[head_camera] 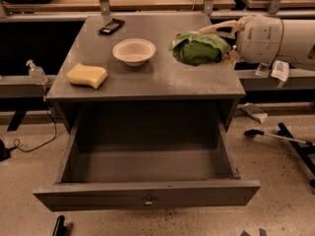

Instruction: Place green rice chip bag into top drawer

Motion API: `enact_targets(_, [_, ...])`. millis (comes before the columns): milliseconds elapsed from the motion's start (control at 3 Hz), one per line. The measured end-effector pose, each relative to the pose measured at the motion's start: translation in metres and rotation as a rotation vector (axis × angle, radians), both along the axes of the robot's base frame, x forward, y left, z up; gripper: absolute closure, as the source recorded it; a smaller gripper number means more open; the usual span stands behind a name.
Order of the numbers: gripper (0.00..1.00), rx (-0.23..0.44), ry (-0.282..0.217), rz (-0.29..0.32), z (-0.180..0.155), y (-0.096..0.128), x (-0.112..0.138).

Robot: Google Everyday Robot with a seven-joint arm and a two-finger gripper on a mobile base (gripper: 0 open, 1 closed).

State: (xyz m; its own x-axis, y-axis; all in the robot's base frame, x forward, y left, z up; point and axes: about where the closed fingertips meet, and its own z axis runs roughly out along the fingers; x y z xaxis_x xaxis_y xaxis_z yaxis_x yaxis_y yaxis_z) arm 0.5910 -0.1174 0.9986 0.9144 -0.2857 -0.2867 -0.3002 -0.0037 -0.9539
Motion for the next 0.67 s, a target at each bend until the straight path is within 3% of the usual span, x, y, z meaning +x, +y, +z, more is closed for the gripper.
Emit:
enact_targets(333, [1.00,-0.012,-0.002,0.127,-0.031,0.027,-0.059])
enact_targets(667, [1.00,-0.076,0.064,0.177,-0.087,0.041,-0.095])
